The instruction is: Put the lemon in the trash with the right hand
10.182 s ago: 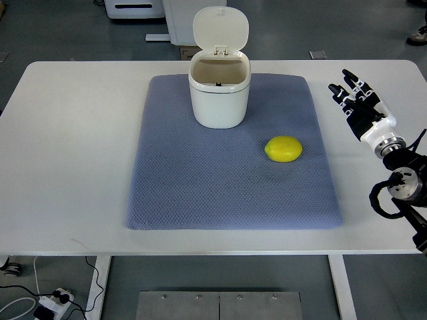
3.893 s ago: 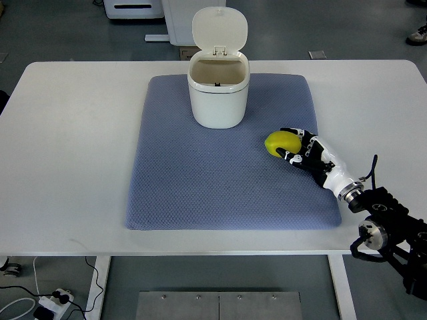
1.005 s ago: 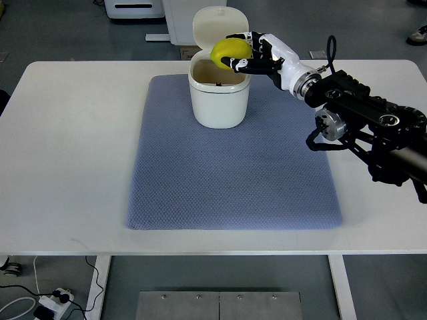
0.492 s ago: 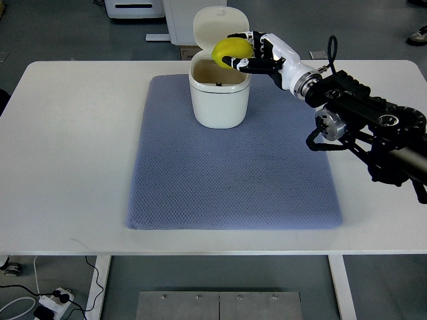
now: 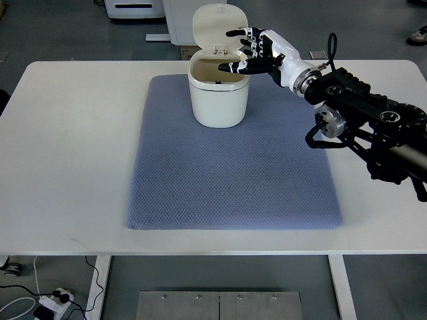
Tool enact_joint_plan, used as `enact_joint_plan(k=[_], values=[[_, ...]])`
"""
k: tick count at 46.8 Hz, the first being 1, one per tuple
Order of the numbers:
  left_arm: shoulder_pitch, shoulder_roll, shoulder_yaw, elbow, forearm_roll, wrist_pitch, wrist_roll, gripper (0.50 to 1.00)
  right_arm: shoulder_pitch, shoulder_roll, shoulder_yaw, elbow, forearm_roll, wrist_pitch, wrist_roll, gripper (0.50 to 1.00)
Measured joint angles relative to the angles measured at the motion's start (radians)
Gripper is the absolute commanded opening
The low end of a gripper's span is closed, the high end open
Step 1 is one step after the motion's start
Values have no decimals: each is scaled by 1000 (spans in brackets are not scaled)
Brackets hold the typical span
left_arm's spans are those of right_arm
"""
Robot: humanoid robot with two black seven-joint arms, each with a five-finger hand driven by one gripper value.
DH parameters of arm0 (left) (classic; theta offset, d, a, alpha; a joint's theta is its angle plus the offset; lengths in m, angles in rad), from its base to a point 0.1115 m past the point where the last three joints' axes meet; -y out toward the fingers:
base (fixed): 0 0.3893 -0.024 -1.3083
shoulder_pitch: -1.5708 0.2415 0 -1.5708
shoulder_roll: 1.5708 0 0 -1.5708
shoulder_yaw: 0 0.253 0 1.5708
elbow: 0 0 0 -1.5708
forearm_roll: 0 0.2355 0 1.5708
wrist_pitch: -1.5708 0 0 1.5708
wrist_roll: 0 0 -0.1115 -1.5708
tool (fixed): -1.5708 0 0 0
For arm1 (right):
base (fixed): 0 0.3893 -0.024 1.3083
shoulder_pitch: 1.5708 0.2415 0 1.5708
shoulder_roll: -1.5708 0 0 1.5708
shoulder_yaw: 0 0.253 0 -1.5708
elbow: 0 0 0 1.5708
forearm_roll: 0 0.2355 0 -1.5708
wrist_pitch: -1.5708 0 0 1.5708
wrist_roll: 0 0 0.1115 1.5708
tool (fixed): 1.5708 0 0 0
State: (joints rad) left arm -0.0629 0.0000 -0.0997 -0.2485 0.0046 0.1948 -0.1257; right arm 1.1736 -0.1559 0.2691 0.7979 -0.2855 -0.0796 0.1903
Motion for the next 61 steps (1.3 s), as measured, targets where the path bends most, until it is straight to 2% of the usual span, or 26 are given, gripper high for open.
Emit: enact_joint_plan(k=[10, 29, 47, 61], values=[[0, 0, 0, 0, 0, 0, 0, 1000, 2, -20, 4, 13, 0, 11, 0, 995], [0, 0, 0, 0, 0, 0, 0, 1000, -50, -160, 39, 104, 0, 14, -2, 998], [0, 0, 0, 0, 0, 0, 0, 1000, -181, -253, 184, 123, -5, 12, 3, 1000], [0, 0, 0, 0, 0, 0, 0, 1000, -340, -262, 400, 116, -3, 12, 0, 1000]])
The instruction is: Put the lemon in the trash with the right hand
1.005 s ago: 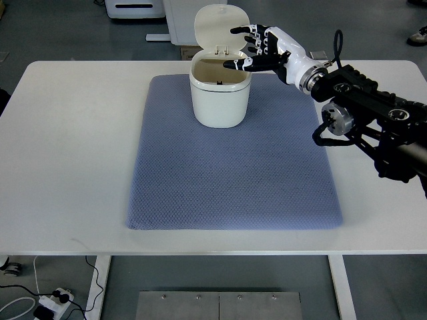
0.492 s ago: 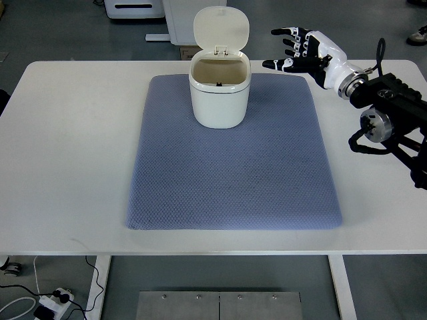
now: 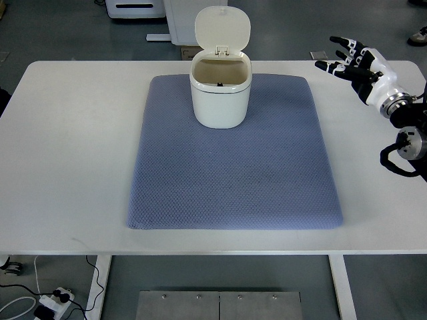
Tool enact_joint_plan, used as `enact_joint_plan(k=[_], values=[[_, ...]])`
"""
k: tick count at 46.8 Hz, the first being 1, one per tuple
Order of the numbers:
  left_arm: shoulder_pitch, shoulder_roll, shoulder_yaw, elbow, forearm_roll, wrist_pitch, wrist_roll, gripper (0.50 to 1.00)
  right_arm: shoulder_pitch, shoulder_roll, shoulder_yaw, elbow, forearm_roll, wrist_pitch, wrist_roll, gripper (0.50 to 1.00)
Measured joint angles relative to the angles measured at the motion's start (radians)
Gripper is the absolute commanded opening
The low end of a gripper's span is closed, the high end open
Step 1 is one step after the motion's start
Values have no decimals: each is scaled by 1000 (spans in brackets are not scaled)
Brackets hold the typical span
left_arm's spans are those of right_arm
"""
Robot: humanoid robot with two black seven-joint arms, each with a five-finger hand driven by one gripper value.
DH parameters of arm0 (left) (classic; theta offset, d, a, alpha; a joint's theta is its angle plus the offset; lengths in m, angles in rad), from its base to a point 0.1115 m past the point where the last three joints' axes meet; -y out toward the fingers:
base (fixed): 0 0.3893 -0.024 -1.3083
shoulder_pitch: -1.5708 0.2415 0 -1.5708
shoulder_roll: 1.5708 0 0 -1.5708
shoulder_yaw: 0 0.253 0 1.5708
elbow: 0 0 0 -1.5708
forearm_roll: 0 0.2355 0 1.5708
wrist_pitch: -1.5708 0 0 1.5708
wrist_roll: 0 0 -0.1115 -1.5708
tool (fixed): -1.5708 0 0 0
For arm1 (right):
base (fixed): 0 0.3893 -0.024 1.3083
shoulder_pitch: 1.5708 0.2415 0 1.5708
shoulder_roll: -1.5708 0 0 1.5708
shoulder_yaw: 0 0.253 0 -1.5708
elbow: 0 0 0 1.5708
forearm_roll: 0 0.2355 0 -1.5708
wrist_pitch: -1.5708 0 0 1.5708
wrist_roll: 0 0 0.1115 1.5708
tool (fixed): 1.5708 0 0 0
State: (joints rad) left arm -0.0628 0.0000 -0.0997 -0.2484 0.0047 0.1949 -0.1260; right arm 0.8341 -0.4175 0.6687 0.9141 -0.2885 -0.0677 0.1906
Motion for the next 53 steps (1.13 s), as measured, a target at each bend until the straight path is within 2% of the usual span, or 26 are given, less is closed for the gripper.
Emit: enact_joint_plan(k=[12, 31, 53], values=[[0, 0, 0, 0, 0, 0, 0, 1000, -92, 32, 157, -5, 2, 0, -4, 1000], [0, 0, 0, 0, 0, 0, 0, 1000, -185, 237, 278, -4, 2, -1, -3, 1000], [-1, 0, 0, 0, 0, 0, 0, 1000, -247, 256, 352, 1, -1, -1, 10, 1000]])
